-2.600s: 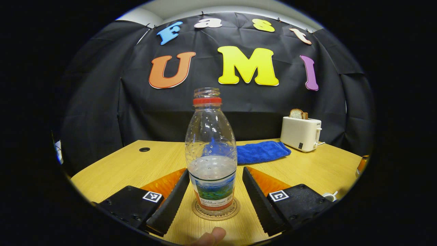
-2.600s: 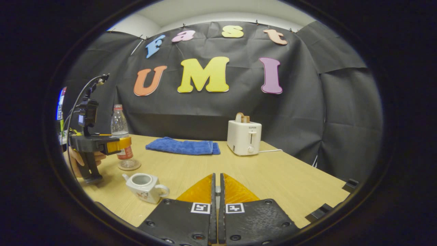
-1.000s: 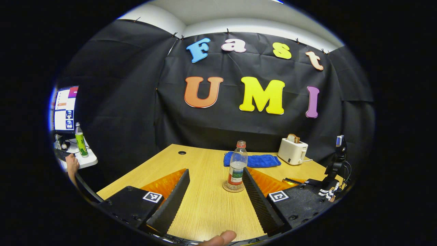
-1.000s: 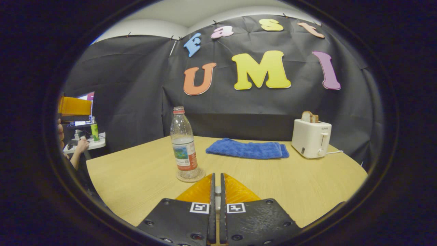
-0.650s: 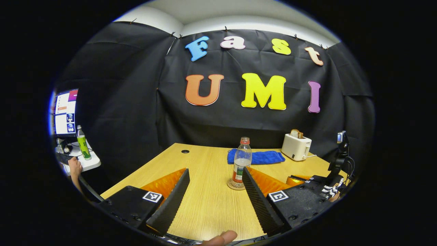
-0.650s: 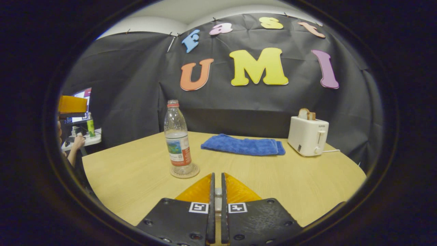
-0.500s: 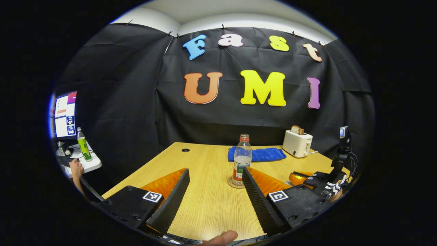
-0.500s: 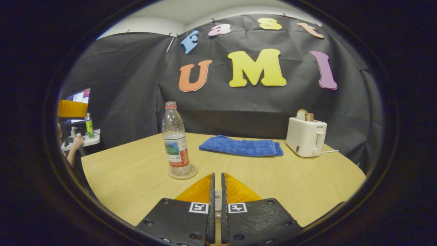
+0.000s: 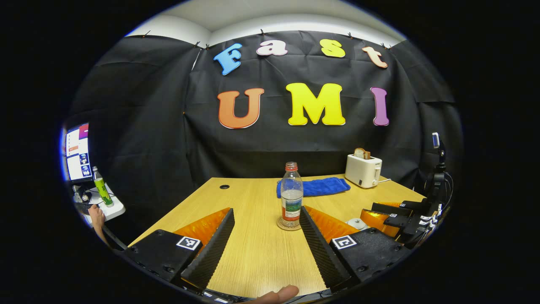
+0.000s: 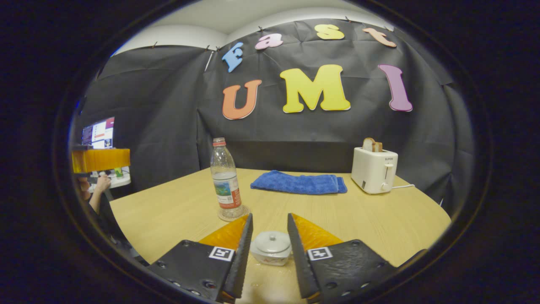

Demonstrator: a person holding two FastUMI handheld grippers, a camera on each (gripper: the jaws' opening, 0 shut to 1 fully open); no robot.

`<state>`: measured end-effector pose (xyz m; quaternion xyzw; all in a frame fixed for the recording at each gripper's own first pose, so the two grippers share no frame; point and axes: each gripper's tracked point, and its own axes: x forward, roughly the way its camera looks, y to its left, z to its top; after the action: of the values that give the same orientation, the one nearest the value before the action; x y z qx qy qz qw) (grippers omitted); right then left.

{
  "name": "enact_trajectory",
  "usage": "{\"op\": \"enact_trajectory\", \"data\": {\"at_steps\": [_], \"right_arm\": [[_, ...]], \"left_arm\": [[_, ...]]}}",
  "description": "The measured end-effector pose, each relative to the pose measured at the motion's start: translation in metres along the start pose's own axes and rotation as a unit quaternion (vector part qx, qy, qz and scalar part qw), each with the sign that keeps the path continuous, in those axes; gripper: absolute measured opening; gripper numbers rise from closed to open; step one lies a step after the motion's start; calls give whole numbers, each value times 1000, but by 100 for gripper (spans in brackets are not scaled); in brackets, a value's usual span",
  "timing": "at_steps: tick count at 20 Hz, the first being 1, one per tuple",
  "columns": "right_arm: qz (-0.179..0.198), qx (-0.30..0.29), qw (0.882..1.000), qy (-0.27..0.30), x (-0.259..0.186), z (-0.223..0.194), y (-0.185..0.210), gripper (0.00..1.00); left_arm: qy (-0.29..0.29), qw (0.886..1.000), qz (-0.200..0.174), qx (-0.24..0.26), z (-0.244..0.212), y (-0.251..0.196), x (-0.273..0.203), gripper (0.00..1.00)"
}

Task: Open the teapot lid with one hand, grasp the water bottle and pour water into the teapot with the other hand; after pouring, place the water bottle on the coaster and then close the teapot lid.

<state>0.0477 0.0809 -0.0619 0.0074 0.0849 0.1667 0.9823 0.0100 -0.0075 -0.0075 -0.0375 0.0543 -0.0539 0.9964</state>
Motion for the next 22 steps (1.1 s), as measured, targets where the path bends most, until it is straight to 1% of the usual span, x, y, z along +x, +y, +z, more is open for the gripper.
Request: {"op": "enact_trajectory", "data": {"at_steps": [1, 2, 3, 4, 5, 7, 9, 11, 13, 16, 18, 21, 22], "right_arm": [[-4, 7, 1000, -3, -7, 5, -4, 50], [-4, 13, 1000, -6, -15, 9, -6, 66], [-7, 16, 1000, -11, -21, 14, -9, 75], [-21, 18, 1000, -15, -28, 23, -18, 94], [-43, 19, 999, -19, -37, 26, -32, 98], [-76, 22, 997, -23, -52, 33, -51, 96], [-92, 25, 995, -29, -70, 41, -66, 96], [-112, 19, 993, -33, -90, 50, -82, 96], [-142, 1, 989, -49, -115, 66, -103, 95], [-186, -12, 980, -66, -146, 82, -133, 96], [-190, -14, 979, -74, -159, 88, -143, 96], [-194, -21, 978, -70, -173, 81, -159, 95], [-193, -24, 978, -74, -177, 81, -162, 92]], "left_arm": [[-4, 1000, -5, 0, 2, -4, 0, 97], [-5, 1000, -5, 0, 3, -6, -1, 97], [-6, 1000, -2, -2, 3, -6, -2, 97], [-6, 1000, 3, -7, 3, -6, -2, 97], [-5, 1000, 6, -12, 3, -6, -1, 97], [-7, 1000, 4, -21, 5, -13, -2, 97], [-11, 1000, 3, -21, 8, -16, -4, 97], [-11, 1000, 4, -9, 8, -16, -6, 97], [-11, 1000, 3, -3, 8, -18, -6, 97], [-11, 1000, 20, 0, 9, -11, -7, 97], [-8, 1000, 27, 5, 8, -10, -10, 97], [-18, 998, 47, 24, 13, -4, -18, 97], [-21, 998, 53, 29, 15, -4, -20, 97]]}}
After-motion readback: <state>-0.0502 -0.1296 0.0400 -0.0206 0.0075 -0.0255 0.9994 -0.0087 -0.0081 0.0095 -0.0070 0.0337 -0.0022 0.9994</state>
